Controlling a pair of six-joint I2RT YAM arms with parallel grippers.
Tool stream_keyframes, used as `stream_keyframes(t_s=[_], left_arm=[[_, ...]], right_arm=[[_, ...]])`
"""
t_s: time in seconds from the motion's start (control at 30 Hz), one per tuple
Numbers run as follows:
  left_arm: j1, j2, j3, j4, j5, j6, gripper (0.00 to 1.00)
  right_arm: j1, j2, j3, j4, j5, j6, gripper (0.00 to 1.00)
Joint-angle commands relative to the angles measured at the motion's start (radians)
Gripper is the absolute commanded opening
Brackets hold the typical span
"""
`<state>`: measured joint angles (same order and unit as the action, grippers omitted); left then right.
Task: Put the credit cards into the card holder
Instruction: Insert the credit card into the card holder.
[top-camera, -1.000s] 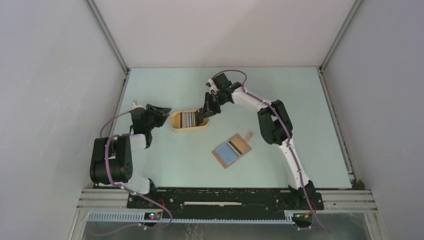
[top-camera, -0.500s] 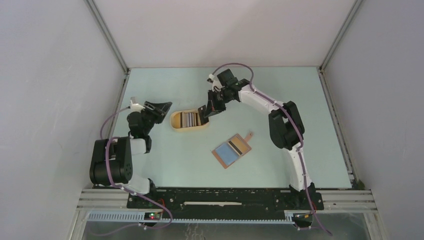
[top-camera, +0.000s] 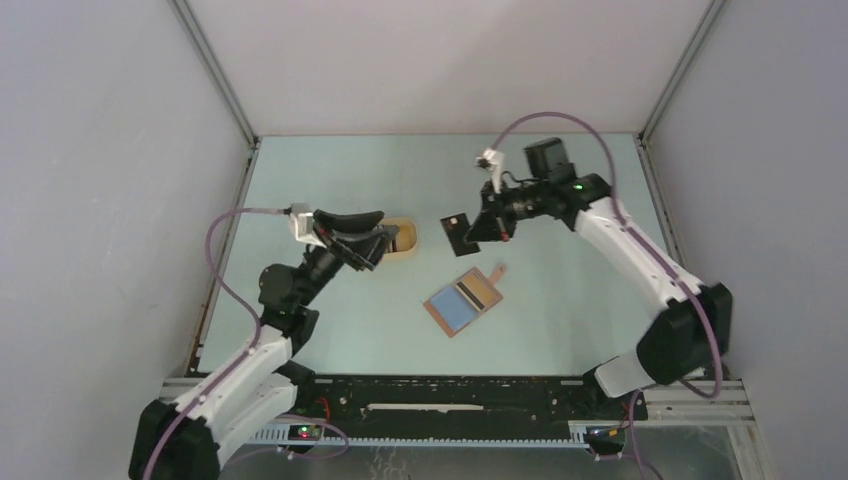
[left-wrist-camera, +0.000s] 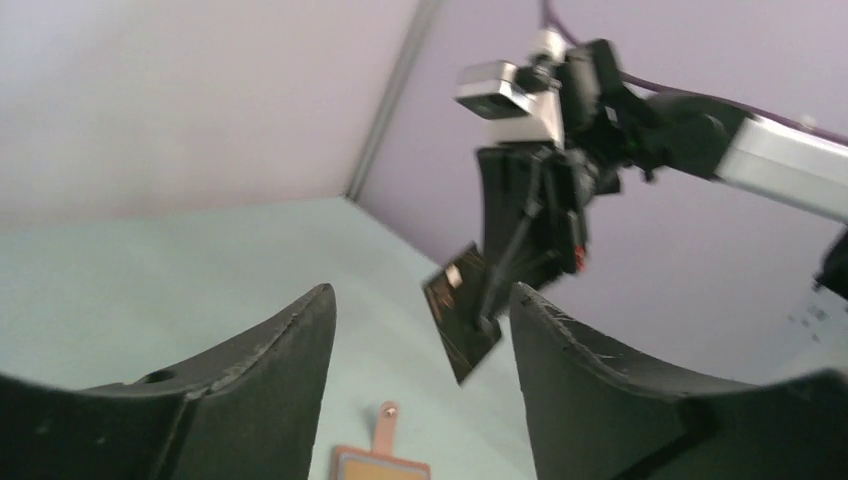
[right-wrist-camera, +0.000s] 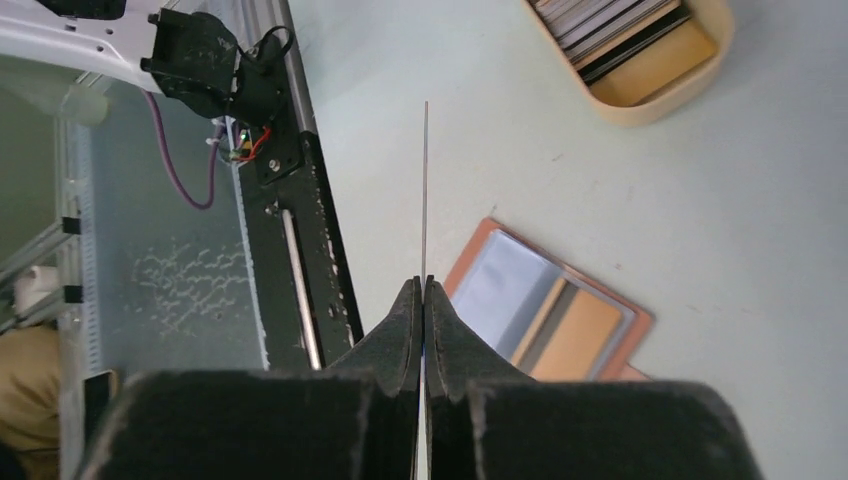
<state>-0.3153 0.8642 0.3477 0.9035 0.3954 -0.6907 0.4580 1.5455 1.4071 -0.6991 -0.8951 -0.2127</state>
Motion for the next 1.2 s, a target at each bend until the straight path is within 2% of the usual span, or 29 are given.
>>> stream_keyframes(t_s=[0.0, 0.1, 0.23, 0.33, 0.4, 0.43, 0.67, 0.87, 1.07, 1.17], left_arm=[[-0.175, -0.113, -0.019, -0.061, -0.12, 0.317, 0.75], [-0.194, -0.041, -0.026, 0.074, -0.029, 0.294, 0.99], [-0.195, 0.202, 0.054, 0.261, 0.154, 0.155, 1.0], [-0.211, 0.429, 0.117, 0.451, 0.244, 0.054, 0.99], [-0.234, 0.517, 0.1, 0.59, 0.233, 0.066, 0.98], [-0.247, 0.541, 0.097, 0.606, 0.228, 0.087, 0.98], [-0.3, 0.607, 0.083, 0.607, 0.208, 0.109, 0.87], [-0.318, 0.647, 0.111, 0.607, 0.215, 0.08, 0.68], [-0.349, 0.685, 0.13, 0.607, 0.211, 0.071, 0.63], [-0.357, 0.705, 0.141, 0.606, 0.213, 0.06, 0.57]], right_arm=[[-0.115, -0.167, -0.073, 0.004, -0.127, -0.146, 0.0], [-0.172, -0.279, -0.139, 0.008, -0.153, -0.178, 0.0], [-0.176, -0.301, -0.281, -0.074, -0.284, -0.393, 0.0], [-0.201, -0.252, -0.305, -0.038, -0.336, -0.327, 0.0], [-0.206, -0.216, -0.283, -0.051, -0.357, -0.309, 0.0], [-0.208, -0.205, -0.274, -0.066, -0.355, -0.329, 0.0], [-0.209, -0.107, -0.244, -0.097, -0.378, -0.369, 0.0], [-0.21, -0.032, -0.198, -0.175, -0.397, -0.43, 0.0], [-0.209, -0.041, -0.198, -0.175, -0.394, -0.434, 0.0], [-0.209, -0.041, -0.198, -0.178, -0.4, -0.438, 0.0]])
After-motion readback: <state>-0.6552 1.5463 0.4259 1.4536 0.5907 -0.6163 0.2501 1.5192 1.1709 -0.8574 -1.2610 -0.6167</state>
